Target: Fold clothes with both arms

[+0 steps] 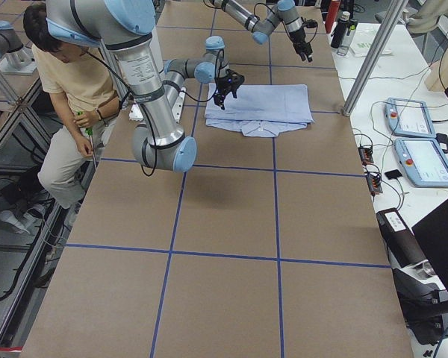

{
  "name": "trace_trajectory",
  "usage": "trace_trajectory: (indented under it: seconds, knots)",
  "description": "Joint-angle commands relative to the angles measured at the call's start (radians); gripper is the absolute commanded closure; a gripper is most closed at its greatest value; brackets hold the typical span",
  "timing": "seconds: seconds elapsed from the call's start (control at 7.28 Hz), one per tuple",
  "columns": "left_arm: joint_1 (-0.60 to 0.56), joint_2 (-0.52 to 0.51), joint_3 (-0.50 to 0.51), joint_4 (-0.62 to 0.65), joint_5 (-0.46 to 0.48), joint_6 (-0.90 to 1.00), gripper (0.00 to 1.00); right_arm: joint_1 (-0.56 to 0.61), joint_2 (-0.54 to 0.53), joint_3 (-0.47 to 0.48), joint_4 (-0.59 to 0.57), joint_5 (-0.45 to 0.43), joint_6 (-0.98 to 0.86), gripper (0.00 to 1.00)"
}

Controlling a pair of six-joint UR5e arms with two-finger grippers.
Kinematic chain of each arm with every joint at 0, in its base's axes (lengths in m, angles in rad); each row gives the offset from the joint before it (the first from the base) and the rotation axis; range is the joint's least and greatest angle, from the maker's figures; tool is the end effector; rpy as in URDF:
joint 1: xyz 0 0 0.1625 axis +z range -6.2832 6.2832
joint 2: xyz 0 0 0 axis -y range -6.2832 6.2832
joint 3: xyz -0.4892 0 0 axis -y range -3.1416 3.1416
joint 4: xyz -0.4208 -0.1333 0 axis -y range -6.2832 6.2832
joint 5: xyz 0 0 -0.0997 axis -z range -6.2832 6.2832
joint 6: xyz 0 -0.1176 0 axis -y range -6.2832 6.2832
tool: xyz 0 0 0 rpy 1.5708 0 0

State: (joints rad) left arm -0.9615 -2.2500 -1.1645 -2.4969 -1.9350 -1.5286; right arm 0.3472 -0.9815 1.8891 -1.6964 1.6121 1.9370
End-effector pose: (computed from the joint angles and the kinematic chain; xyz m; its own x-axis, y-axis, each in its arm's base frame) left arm 0.4121 -0.7503 0.3767 0.2320 -0.2636 -0.9363 0.5671 0.8187 -0.0900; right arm -0.5999 -0.3537 0.2507 0.5110 0.5654 0.6475 -0.5308 0.8000 -0.2797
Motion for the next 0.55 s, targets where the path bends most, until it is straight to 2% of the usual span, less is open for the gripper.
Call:
trace_trajectory:
  seconds: [0.0, 0.14, 0.27, 0.41]
  knots:
    - [-0.028, 0.178, -0.243, 0.015, -0.110, -0.014, 0.23, -0.077, 0.012, -0.018, -0.056, -0.011, -0.234, 0.02]
    - [-0.028, 0.199, -0.268, 0.015, -0.111, -0.036, 0.23, -0.083, 0.018, -0.013, -0.106, -0.006, -0.418, 0.11]
    - [-0.025, 0.199, -0.268, 0.015, -0.110, -0.048, 0.22, -0.088, 0.018, -0.015, -0.117, -0.006, -0.593, 0.31]
    - [-0.025, 0.199, -0.268, 0.015, -0.111, -0.057, 0.21, -0.091, 0.023, -0.016, -0.117, -0.006, -0.762, 0.46]
